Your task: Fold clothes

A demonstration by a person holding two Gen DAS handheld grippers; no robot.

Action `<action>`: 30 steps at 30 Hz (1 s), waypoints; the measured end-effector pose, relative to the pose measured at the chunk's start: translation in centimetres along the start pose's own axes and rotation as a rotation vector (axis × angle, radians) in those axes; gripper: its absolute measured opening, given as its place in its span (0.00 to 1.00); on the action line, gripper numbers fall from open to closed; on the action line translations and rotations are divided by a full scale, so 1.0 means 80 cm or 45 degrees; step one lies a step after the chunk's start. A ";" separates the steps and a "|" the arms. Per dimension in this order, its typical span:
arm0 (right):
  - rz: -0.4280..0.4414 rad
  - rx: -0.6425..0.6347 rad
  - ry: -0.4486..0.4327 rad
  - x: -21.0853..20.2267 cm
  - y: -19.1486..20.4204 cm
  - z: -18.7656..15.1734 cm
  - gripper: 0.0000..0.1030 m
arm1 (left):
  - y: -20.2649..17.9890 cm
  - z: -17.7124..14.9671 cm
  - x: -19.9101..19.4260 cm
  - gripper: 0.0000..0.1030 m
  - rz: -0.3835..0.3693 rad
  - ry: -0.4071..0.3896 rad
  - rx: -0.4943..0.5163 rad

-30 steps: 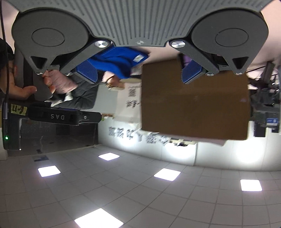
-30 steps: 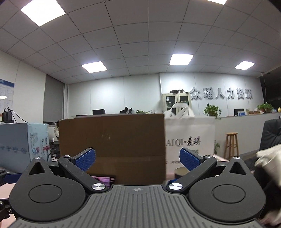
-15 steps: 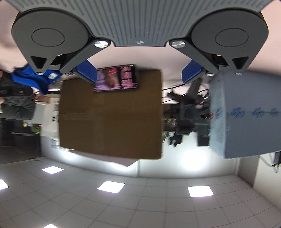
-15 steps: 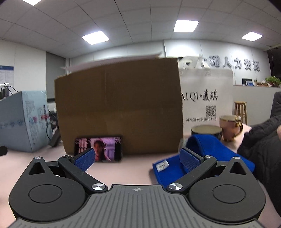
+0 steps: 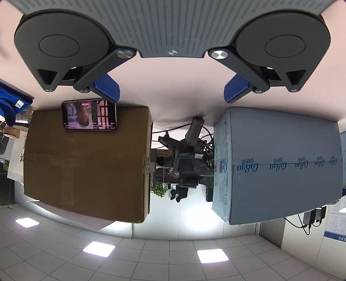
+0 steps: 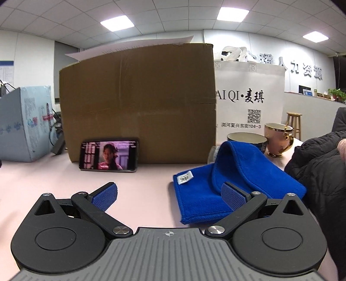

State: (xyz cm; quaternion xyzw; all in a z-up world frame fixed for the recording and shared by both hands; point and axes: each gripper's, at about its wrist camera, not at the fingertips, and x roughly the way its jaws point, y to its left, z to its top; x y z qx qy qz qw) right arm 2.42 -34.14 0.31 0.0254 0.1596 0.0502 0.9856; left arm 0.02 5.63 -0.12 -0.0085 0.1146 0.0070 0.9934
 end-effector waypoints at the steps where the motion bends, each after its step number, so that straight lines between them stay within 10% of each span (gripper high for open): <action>1: -0.003 -0.002 0.013 0.003 0.000 0.000 1.00 | -0.001 0.000 0.001 1.00 0.006 0.005 0.005; 30: -0.130 0.003 0.414 0.065 -0.009 -0.016 1.00 | 0.017 -0.007 0.037 1.00 0.116 0.253 -0.018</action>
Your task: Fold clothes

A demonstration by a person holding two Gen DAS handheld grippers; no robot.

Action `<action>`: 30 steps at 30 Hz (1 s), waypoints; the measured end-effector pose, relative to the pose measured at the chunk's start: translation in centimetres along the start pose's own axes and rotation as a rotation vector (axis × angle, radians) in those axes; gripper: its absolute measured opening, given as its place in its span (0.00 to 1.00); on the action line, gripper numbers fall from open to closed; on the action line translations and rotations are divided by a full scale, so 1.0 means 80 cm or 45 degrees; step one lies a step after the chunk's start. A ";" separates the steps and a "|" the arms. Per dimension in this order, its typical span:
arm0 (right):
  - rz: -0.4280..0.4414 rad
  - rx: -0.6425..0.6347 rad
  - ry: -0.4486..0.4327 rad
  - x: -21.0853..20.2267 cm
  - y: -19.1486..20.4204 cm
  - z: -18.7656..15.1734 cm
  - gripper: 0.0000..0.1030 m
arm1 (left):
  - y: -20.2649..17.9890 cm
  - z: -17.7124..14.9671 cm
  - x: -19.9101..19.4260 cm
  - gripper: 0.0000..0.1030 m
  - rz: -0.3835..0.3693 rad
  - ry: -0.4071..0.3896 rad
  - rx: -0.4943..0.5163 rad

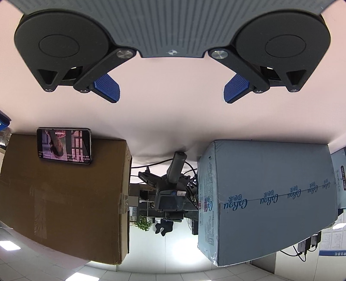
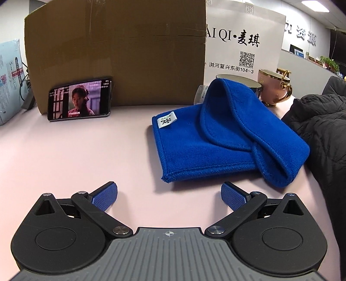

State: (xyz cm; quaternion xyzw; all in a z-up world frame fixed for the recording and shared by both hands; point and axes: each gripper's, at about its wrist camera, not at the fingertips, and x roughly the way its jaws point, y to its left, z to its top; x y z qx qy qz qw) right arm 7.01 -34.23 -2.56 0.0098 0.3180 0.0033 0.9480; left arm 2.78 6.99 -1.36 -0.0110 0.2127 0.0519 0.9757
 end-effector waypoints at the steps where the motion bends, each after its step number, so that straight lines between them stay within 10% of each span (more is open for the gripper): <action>1: -0.002 -0.002 0.002 0.000 0.001 0.000 1.00 | 0.000 0.000 0.001 1.00 0.004 0.007 -0.002; 30: -0.004 -0.013 0.027 0.001 0.002 0.001 1.00 | 0.001 -0.005 0.043 1.00 0.054 0.266 0.005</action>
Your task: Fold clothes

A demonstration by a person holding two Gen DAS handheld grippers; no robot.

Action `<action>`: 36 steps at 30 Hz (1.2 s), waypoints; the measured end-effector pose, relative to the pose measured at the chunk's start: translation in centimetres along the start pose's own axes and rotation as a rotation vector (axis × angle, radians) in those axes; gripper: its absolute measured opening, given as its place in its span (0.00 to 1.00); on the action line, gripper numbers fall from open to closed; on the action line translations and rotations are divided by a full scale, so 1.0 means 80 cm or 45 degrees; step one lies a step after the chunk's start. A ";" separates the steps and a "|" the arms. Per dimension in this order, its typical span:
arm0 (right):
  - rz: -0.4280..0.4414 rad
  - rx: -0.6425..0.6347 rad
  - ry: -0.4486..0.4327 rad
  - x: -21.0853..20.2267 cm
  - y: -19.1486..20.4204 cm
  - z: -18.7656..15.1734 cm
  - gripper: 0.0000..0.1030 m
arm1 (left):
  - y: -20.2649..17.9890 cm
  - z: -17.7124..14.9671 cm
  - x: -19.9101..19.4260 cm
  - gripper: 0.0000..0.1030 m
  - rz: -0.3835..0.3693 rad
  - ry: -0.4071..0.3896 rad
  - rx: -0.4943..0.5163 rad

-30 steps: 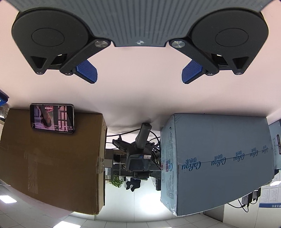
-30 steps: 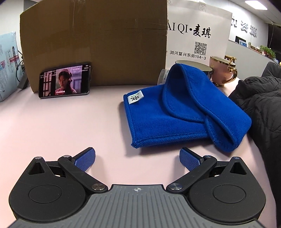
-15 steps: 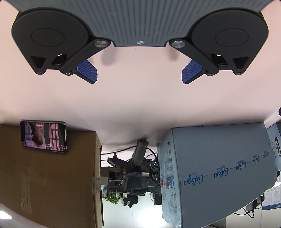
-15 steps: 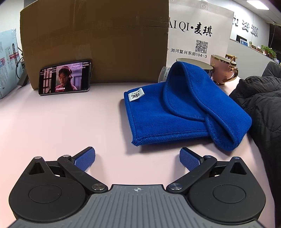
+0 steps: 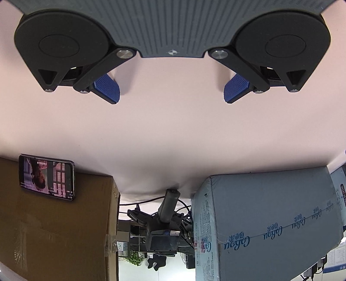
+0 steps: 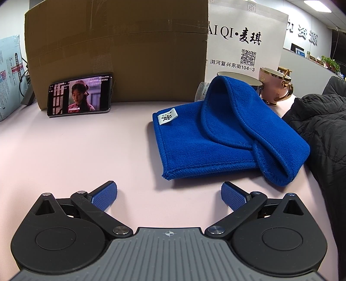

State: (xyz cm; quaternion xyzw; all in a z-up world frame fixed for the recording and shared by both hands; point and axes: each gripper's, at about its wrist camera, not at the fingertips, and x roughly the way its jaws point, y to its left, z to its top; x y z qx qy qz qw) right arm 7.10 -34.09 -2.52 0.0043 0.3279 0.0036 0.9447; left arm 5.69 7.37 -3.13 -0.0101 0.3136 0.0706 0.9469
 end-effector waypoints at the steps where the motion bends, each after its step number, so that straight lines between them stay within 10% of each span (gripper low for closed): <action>1: 0.000 0.000 0.000 0.000 0.000 0.000 1.00 | 0.001 0.000 0.000 1.00 -0.002 0.000 -0.002; 36: 0.006 0.008 0.004 0.000 -0.002 0.002 1.00 | 0.006 0.000 0.000 1.00 -0.023 0.002 -0.016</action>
